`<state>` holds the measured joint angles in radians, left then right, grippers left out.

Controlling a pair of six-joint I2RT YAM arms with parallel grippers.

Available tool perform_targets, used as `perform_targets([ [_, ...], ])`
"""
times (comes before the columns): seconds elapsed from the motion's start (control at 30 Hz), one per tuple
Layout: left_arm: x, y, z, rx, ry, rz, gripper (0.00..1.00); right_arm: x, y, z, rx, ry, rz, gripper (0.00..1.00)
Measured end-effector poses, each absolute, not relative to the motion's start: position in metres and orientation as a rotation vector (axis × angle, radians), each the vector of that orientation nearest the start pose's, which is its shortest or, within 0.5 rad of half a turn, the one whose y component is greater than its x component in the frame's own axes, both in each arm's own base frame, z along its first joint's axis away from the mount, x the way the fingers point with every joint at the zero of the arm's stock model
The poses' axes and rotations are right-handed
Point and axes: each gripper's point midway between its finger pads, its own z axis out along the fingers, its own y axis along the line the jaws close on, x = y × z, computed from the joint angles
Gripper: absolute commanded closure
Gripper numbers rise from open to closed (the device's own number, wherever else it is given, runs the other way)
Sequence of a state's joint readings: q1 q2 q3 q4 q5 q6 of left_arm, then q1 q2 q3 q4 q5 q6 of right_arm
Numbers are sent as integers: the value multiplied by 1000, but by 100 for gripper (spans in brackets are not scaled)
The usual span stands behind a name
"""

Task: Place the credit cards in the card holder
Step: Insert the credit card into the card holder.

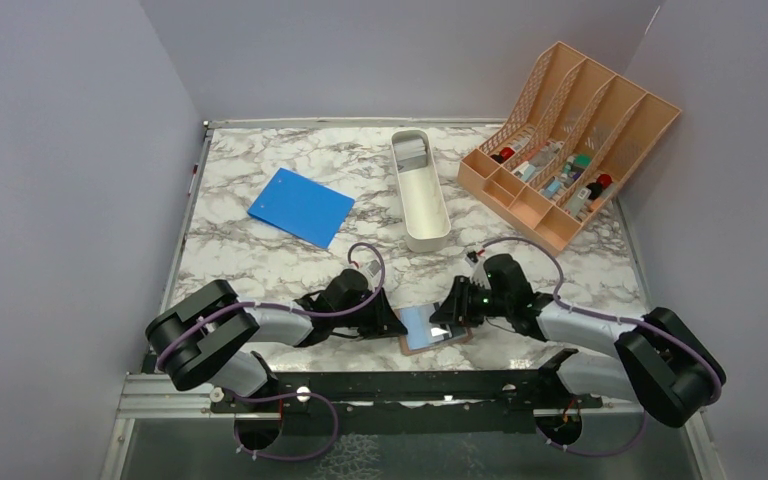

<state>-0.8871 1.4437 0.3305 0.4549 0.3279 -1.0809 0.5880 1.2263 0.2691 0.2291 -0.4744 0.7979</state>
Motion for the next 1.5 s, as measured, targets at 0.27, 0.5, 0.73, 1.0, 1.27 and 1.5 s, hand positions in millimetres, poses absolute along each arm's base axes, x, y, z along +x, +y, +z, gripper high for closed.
perform_targets([
  [0.27,129,-305,34,-28,2577,-1315,83,166,219,31,-11,2559,1029,56],
  [0.5,129,-305,34,-16,2575,-1313,74,168,214,31,-23,2566,972,56],
  [0.73,130,-306,39,0,2554,-1321,64,169,214,31,-25,2571,967,55],
  [1.0,136,-310,33,3,2567,-1290,59,169,211,31,-18,2570,951,55],
  [1.27,145,-322,35,21,2535,-1279,61,170,212,31,-19,2565,957,55],
  [1.5,146,-327,42,48,2491,-1303,63,171,213,30,-21,2555,963,55],
])
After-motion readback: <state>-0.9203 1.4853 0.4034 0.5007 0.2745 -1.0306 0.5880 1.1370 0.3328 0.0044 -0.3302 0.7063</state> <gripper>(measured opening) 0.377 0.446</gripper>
